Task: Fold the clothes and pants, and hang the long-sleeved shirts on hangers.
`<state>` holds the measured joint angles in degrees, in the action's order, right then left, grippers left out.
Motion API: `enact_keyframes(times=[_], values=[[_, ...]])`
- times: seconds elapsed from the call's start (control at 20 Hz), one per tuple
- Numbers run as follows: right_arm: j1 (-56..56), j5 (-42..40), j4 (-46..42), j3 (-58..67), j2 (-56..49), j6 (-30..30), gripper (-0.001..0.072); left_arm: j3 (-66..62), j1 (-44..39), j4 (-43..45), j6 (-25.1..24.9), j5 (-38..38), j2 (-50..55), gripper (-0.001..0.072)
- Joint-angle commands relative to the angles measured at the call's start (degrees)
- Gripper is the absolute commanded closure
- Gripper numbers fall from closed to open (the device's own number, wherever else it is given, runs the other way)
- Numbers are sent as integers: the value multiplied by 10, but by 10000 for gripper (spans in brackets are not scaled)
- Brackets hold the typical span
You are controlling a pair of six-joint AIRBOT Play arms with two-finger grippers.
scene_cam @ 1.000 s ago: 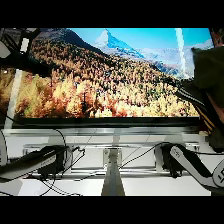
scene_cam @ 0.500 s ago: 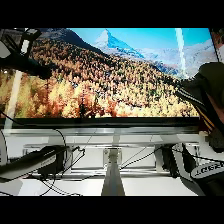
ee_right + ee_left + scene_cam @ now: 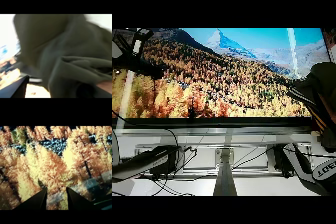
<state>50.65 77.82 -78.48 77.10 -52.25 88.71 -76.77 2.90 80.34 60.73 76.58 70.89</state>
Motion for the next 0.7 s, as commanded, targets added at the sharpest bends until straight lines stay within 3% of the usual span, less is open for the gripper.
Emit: enact_keyframes(times=[0.0,0.15,0.3,0.45,0.55,0.65], values=[[-89,-17,26,-6,-21,-14,60,0,0,0,0,0,0,448],[-159,-61,-44,-6,-30,-2,61,0,0,0,0,0,0,448],[-161,-101,-95,-6,-30,64,60,0,0,0,0,0,0,448],[-165,-119,-75,-6,-31,56,78,0,0,0,0,0,0,448],[-181,-119,-40,-6,-31,-8,226,0,0,0,0,0,0,448],[-215,-127,10,-6,-31,-76,311,0,0,0,0,0,0,448]])
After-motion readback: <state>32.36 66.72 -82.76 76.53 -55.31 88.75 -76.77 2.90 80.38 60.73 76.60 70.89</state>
